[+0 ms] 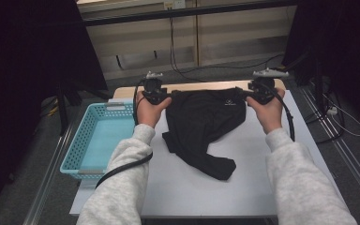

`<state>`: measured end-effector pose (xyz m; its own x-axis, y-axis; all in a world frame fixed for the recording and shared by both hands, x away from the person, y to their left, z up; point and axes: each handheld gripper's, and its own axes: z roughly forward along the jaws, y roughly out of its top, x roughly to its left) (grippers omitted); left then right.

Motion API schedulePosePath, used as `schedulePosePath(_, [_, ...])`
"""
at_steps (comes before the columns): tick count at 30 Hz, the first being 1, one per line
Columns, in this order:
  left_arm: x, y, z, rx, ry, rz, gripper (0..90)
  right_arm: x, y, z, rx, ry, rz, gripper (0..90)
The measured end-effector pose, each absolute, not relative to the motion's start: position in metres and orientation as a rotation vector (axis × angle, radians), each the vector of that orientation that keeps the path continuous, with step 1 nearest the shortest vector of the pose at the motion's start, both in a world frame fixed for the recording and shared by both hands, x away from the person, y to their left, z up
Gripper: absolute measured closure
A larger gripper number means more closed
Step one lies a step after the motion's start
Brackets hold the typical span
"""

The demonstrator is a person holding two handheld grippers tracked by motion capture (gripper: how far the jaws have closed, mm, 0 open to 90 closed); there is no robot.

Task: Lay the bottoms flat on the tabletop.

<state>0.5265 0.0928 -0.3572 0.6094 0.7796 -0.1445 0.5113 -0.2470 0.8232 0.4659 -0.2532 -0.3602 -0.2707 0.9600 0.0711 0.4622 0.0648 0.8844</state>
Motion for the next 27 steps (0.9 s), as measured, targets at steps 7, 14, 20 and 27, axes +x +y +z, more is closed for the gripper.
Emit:
schedulePosePath(7, [0.483,0.091,-0.384,1.972,0.960,0.321,21.8,0.402,-0.260,-0.405,1.401,1.916,1.119,32.9])
schedulePosePath(14, [0.451,0.096,-0.404,2.043,0.920,0.293,18.7,0.356,-0.255,-0.429,1.393,1.965,1.106,27.4])
schedulePosePath(20, [0.434,0.101,-0.418,2.044,0.899,0.290,17.6,0.341,-0.246,-0.440,1.394,1.995,1.125,24.4])
schedulePosePath(27, [0.429,0.106,-0.429,2.066,0.867,0.310,18.0,0.335,-0.246,-0.455,1.396,2.057,1.088,24.4])
